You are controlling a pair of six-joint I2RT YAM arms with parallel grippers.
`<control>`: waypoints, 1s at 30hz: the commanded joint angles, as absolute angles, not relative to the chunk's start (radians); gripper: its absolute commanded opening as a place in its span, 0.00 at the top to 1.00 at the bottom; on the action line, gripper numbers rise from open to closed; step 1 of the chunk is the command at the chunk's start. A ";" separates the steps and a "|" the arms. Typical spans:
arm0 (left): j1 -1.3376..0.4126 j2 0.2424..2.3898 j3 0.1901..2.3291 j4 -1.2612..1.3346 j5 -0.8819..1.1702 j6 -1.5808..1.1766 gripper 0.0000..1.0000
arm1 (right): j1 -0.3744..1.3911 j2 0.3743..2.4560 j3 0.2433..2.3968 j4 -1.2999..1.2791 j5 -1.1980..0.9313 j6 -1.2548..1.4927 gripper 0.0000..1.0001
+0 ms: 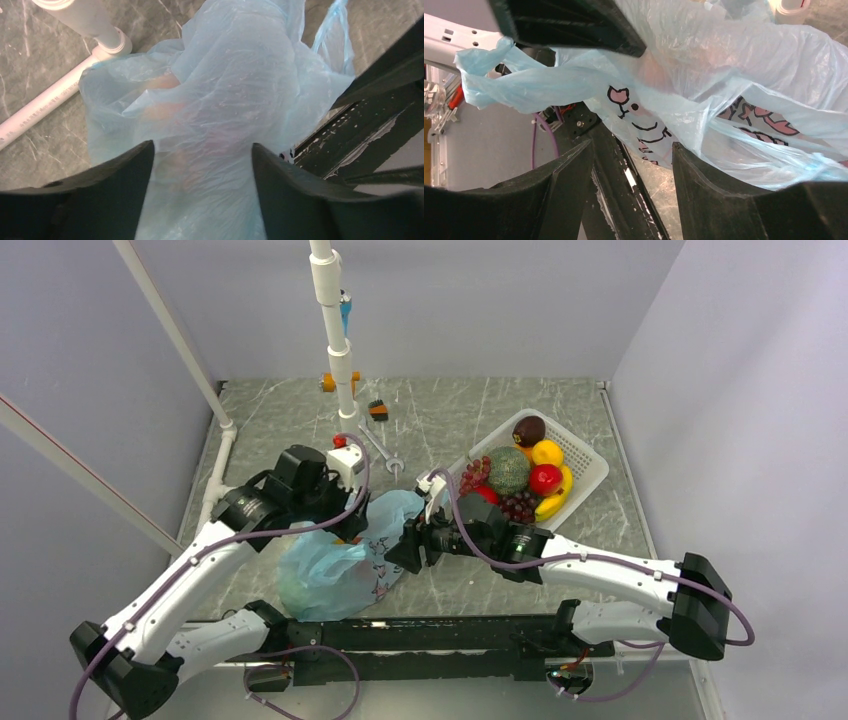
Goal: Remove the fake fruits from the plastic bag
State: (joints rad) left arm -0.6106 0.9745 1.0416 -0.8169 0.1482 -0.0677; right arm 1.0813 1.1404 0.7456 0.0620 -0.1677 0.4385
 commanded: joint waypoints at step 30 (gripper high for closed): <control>-0.614 0.781 0.980 -0.545 -0.162 -0.375 1.00 | 1.329 1.408 0.799 0.238 -0.004 0.290 0.56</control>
State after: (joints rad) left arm -0.6106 0.8314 1.0229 -0.6445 -0.1040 -0.3622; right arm 1.2339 1.3762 0.8925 0.1856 -0.0650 0.3656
